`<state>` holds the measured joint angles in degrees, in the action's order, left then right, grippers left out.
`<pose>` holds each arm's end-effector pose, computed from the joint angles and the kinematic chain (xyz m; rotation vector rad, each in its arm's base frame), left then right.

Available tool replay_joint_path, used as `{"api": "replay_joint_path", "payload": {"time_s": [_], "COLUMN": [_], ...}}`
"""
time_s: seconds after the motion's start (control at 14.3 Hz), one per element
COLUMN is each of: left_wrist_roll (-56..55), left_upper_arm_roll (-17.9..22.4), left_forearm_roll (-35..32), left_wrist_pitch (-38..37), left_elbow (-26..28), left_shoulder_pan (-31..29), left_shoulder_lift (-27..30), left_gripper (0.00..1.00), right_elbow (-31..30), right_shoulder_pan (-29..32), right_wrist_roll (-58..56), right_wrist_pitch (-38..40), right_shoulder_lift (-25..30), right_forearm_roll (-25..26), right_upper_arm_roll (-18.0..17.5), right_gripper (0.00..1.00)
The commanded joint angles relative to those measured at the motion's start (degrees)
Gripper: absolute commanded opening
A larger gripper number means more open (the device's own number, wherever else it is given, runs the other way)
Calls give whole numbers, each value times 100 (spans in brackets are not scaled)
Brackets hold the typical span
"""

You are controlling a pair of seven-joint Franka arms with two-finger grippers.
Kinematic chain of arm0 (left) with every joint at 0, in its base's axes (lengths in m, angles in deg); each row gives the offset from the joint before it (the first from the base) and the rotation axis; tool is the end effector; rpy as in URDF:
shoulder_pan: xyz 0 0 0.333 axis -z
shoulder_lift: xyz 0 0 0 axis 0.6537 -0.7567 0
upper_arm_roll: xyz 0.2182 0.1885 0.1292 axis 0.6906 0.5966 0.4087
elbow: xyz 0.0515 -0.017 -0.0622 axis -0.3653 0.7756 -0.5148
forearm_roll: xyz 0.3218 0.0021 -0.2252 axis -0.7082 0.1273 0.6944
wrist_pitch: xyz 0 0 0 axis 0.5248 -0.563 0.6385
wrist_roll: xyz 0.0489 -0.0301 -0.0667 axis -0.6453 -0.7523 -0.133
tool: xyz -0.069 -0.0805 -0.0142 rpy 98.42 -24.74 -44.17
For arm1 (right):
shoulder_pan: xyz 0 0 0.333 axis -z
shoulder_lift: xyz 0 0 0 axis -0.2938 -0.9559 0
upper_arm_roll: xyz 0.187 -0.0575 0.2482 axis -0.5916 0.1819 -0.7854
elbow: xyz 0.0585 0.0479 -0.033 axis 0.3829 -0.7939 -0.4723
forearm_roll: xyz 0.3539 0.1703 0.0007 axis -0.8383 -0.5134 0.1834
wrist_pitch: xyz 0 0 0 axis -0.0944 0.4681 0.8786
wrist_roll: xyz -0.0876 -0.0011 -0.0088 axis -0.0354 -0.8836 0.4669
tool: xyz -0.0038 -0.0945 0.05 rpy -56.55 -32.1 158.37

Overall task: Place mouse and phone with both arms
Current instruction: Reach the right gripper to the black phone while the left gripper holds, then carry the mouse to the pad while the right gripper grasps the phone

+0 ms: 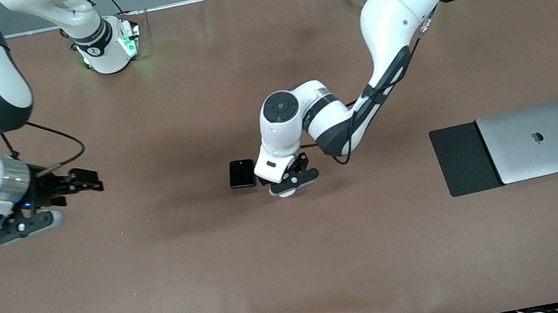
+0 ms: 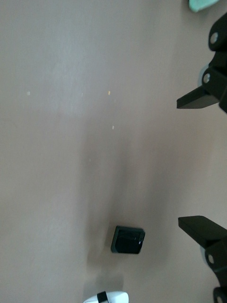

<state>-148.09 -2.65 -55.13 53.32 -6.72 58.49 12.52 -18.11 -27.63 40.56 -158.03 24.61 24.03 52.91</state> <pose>0.5482 -0.5195 0.2556 3.0010 0.2962 0.2003 0.6192 0.0988 0.4774 -2.9697 -0.1969 0.1141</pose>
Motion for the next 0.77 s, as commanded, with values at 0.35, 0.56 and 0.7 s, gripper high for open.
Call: {"api": "replay_joint_path", "payload": {"time_s": [0.35, 0.56, 0.7], "left_wrist_roll": [2634, 3434, 3997], "left_upper_arm_roll": [937, 1578, 2027], "left_forearm_roll": [1751, 2280, 2604], "left_wrist_pitch": [-802, -173, 549], "left_elbow": [1290, 2272, 3029], "left_shoulder_pan": [-185, -158, -149], "left_shoulder_lift": [2037, 2819, 3251], "left_gripper": [0, 0, 0], "right_elbow": [-83, -407, -714], "right_shoulder_pan": [-1748, -2232, -2496], "right_wrist_roll": [2034, 2465, 2729], "right_wrist_pitch": [-2066, -2972, -3613], "right_shoulder_lift": [-1262, -1641, -1835], "right_forearm_roll": [-73, -73, -55], "right_upper_arm_roll": [43, 43, 52], "right_gripper": [100, 100, 100]}}
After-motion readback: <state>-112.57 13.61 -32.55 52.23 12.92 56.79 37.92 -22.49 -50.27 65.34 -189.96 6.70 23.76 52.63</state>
